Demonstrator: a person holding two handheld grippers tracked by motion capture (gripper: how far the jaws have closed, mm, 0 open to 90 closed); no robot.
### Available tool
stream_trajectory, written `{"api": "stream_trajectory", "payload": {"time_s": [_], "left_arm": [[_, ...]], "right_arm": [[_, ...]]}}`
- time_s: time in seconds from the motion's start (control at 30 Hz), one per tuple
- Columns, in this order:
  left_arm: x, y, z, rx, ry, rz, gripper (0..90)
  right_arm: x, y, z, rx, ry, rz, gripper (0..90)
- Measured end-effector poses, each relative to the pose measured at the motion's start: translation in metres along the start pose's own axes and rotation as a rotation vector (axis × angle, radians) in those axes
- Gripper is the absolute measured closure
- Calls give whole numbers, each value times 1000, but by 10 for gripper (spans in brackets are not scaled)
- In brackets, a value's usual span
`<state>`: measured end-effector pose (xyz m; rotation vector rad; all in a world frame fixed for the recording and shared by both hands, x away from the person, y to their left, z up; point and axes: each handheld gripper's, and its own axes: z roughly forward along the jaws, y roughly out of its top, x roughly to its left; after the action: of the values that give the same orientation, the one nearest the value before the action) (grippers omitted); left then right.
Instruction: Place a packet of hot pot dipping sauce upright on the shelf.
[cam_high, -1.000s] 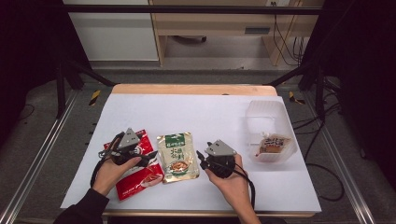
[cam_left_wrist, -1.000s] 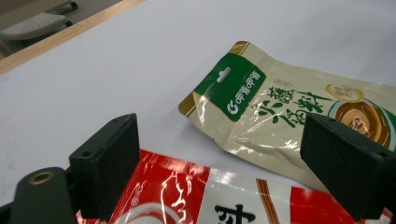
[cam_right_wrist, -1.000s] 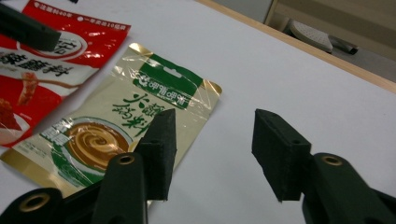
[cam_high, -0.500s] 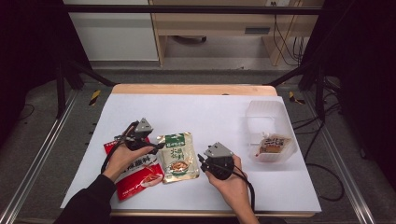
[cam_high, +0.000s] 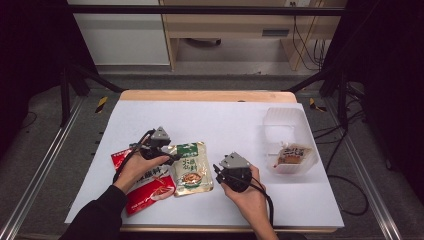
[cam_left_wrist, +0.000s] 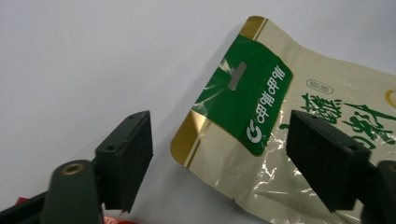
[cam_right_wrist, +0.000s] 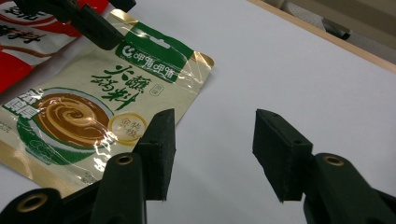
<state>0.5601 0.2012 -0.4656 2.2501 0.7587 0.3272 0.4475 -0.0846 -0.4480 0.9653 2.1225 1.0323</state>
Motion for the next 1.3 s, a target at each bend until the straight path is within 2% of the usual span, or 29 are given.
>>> {"api": "stream_trajectory", "payload": {"time_s": [0.07, 0.13, 0.23, 0.3, 0.4, 0.47, 0.57, 0.67, 0.77, 0.9, 1.0, 1.17, 1.3], "left_arm": [[0, -1, 1, 18, -7, 3, 247], [0, -1, 1, 20, -28, -13, 258], [-1, -1, 3, 19, -61, -22, 280], [-2, -1, 2, 27, -50, -8, 290], [-2, -1, -5, 3, -65, -20, 336], [-3, 0, -11, -10, -90, -20, 361], [-8, 1, -17, 2, -142, -2, 413], [-16, -1, -18, 26, -166, 27, 446], [-21, -1, -18, 48, -139, 65, 461], [-22, -1, -17, 35, -93, 54, 515], [-21, -3, -16, 16, -42, 58, 622], [-20, -4, -12, 39, -31, 63, 709], [-24, -4, -11, 54, -14, 89, 776]], "right_arm": [[-1, 0, 0, -3, 1, -3, 492], [-2, 0, -1, 2, -6, 9, 492], [-1, 0, 1, -1, -6, -4, 488], [-1, 0, 2, 1, -5, -5, 486], [-2, 0, 1, 3, -8, -5, 484], [-3, 0, 1, -1, -9, -5, 483], [-4, -1, 1, 6, -10, 4, 482], [-4, -1, 2, 7, -7, -1, 477], [-3, -1, 2, 19, -6, 1, 471], [-3, -1, 2, 18, -3, -14, 470], [-4, -1, 2, 20, -1, -12, 466], [-4, -1, 3, 29, -1, -8, 459], [-4, -2, 3, 33, -5, -8, 457]]}}
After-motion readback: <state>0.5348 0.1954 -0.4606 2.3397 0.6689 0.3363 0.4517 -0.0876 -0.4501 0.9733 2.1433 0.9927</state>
